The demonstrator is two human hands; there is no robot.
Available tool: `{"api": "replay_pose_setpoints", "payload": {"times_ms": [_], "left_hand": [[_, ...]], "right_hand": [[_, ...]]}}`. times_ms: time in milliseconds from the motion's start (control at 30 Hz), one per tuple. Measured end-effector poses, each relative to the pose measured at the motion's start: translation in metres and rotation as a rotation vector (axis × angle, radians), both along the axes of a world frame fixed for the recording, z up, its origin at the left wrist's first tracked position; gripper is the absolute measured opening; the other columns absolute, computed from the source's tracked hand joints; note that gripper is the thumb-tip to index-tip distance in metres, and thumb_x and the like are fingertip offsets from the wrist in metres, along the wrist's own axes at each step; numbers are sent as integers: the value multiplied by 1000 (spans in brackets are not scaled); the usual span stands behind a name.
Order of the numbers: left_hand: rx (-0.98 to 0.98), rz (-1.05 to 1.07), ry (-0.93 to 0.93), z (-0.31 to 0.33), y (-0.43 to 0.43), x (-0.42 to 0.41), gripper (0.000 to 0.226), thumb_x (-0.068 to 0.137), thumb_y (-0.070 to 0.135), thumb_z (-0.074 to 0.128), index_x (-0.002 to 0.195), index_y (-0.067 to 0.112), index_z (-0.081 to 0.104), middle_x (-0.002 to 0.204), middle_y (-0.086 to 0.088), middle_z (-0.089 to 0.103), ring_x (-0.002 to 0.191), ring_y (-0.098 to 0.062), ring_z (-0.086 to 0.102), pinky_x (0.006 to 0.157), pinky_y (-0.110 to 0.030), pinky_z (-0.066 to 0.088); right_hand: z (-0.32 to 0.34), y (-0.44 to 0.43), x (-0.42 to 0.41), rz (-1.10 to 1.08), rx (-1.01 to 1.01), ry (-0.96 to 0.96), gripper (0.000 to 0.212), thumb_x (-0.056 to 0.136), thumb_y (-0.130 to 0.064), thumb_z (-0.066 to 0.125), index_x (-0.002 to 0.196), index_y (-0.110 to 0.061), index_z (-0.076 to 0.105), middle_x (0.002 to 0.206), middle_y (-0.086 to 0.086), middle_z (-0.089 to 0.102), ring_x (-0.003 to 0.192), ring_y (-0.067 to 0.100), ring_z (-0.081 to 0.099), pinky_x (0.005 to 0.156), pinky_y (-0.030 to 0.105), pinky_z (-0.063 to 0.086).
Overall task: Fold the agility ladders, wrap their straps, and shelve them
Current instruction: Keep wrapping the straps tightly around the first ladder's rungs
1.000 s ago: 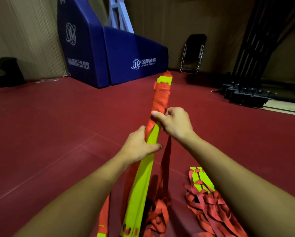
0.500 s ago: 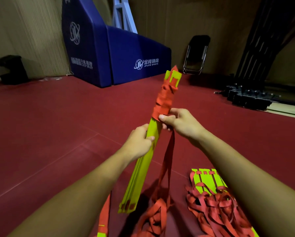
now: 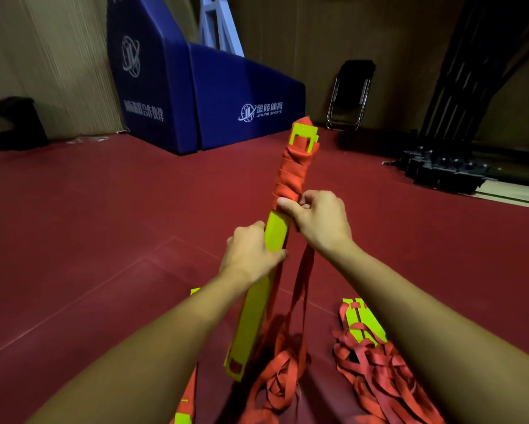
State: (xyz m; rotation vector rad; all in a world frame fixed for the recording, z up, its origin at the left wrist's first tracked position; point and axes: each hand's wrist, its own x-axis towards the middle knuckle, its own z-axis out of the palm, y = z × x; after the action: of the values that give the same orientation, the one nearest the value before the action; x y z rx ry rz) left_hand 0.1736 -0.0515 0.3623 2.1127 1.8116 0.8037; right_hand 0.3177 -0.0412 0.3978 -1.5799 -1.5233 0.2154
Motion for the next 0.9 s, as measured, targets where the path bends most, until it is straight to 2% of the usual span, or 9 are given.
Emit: {"api": "replay_pose_setpoints", "payload": {"times_ms": [67, 133, 233, 367, 467, 567, 633, 767, 900], "left_hand": [[-39, -54, -114, 0, 6, -4, 35, 77, 40, 80, 100, 23, 60, 99, -8, 73, 101, -35, 66, 77, -35, 49], [-105, -105, -288, -2, 11, -10, 37, 77, 26, 82, 102, 26, 55, 95, -3, 73, 94, -28, 70, 80, -37, 55], [-205, -219, -559, -4, 13, -18, 38, 82, 0, 73, 110, 22, 57, 95, -1, 69, 89, -21, 66, 81, -37, 54], [-351, -449, -757, 7, 1, -22, 48, 91, -10, 57, 132, 15, 60, 111, 0, 71, 87, 0, 62, 75, -17, 47], [-381, -538, -758, 16, -1, -22, 46, 84, -3, 59, 122, 22, 67, 104, 5, 71, 85, -7, 58, 72, -23, 44], [-365, -552, -686, 19, -1, -18, 51, 81, -13, 56, 112, 25, 71, 93, -3, 62, 85, -15, 52, 68, -20, 45], [-380, -523, -677, 17, -3, -17, 52, 81, -19, 52, 115, 16, 70, 92, -11, 61, 84, -17, 53, 57, -14, 44], [-382, -454, -687, 15, -3, -15, 44, 81, -19, 52, 117, 1, 65, 93, -13, 70, 89, -22, 65, 62, -18, 51], [-386, -384, -729, 15, 2, -12, 50, 68, 12, 57, 118, 8, 61, 98, -15, 71, 88, -23, 65, 67, -26, 50]], "right_hand": [[5, -2, 3, 51, -7, -17, 51, 81, -57, 66, 64, -11, 56, 57, 2, 65, 59, 20, 61, 59, 34, 46], [10, -6, 6, 267, -59, 38, 32, 91, -36, 67, 76, -9, 59, 59, -3, 66, 48, 3, 53, 55, 26, 39], [15, -10, 10, 545, -151, 189, 6, 97, -6, 58, 95, 0, 59, 71, 2, 68, 51, 0, 48, 56, 17, 39], [14, -10, 9, 512, -161, 293, 12, 97, -15, 62, 101, -6, 54, 61, -1, 66, 50, 6, 50, 54, 16, 42], [15, -12, 12, 580, -161, 290, 20, 99, -26, 58, 83, -15, 59, 58, -1, 59, 54, 10, 48, 56, 19, 41], [16, -12, 13, 573, -171, 349, 28, 96, -29, 63, 77, -10, 56, 57, 1, 56, 53, 9, 45, 54, 20, 37], [15, -10, 12, 529, -163, 373, 28, 92, -29, 69, 82, -8, 54, 54, 0, 55, 50, 9, 44, 51, 19, 35], [12, -9, 12, 472, -121, 303, 30, 89, -29, 72, 83, -6, 54, 50, -3, 54, 46, 9, 43, 48, 22, 34], [9, -5, 9, 382, -74, 395, 29, 90, -27, 71, 79, -11, 50, 45, -7, 51, 39, 5, 41, 45, 19, 33]]}}
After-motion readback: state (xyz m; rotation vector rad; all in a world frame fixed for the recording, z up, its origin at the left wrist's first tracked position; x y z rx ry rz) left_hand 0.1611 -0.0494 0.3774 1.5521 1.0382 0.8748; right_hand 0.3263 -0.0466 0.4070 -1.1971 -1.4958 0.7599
